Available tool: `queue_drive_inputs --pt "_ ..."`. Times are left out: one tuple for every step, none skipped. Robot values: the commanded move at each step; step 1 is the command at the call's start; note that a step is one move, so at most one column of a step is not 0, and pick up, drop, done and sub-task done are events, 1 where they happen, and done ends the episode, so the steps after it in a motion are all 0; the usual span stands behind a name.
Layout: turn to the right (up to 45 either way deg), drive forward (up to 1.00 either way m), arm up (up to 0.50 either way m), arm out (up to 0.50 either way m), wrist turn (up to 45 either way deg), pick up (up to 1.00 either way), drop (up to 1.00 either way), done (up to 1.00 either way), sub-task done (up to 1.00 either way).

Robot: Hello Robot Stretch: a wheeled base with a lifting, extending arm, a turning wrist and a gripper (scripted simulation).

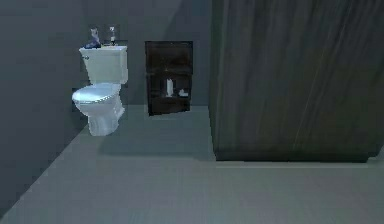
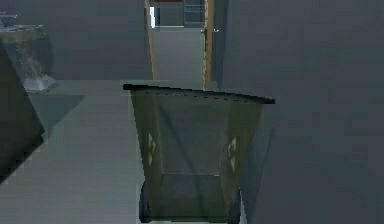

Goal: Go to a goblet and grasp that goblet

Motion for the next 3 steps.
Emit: queue_drive_inputs --pt "-45.0 0.00 0.00 0.00 0.0 0.00 0.00 0.00 0.00" --pt "-33.0 0.00 0.00 0.00 0.0 0.00 0.00 0.00 0.00" --pt "0.0 0.25 0.00 0.00 0.0 0.00 0.00 0.00 0.00"
